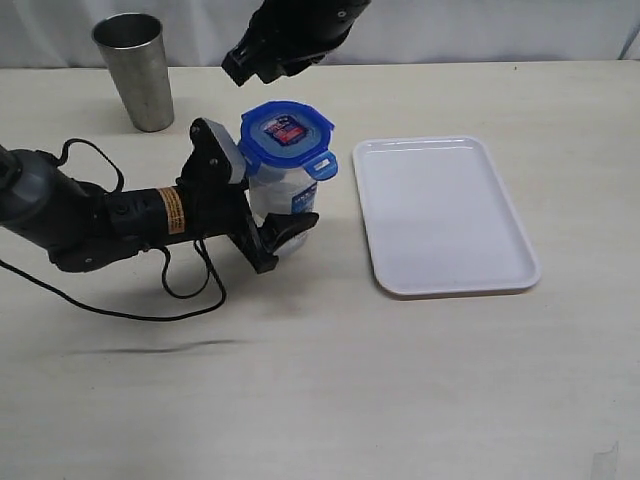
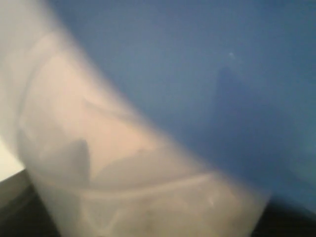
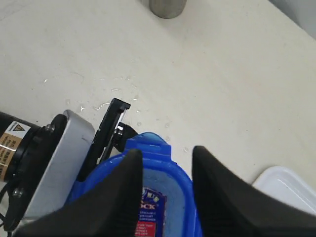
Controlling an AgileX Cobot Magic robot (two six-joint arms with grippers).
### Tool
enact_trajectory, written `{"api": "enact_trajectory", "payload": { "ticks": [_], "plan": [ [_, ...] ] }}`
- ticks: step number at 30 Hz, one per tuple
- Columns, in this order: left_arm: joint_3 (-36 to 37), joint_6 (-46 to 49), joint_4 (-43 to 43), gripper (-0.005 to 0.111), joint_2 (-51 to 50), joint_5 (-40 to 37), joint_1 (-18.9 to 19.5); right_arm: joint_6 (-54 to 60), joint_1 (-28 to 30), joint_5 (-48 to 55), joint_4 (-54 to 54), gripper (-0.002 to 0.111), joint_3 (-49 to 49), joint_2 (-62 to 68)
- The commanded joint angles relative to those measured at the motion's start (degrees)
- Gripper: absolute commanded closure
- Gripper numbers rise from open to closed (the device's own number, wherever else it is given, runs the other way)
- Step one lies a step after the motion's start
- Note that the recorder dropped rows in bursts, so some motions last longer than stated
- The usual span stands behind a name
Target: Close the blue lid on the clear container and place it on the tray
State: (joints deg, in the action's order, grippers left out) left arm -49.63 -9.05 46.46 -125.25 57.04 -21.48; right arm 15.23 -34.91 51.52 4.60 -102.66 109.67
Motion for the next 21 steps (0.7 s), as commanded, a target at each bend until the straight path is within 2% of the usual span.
{"api": "enact_trajectory", "payload": {
  "ticks": [1,6,10,14,17,21],
  "plan": [
    [0.3,-5.1,7.6,0.107,0.6,3.2,1.3,-6.2,0.4,2.2,-2.4,0.063,0.0,-0.9],
    [0.3,-6.4,15.7,0.107,0.6,12.9,3.7,-7.1,3.4,6.9,-1.7,0.062,0.0,-1.1],
    [0.3,-6.4,17.8,0.107,0.6,12.9,4.2,-5.6,8.2,10.0,5.6,0.062,0.0,-1.1],
    [0.3,-6.4,18.0,0.107,0.6,12.9,4.2,3.5,14.1,17.4,22.0,0.062,0.0,-1.1],
    [0.3,-6.4,18.0,0.107,0.6,12.9,4.2,8.0,16.3,18.4,30.3,0.062,0.2,-1.1],
    [0.3,-6.4,18.0,0.107,0.6,12.9,4.2,7.0,16.3,18.4,30.3,0.062,1.9,-1.1]
  ]
}}
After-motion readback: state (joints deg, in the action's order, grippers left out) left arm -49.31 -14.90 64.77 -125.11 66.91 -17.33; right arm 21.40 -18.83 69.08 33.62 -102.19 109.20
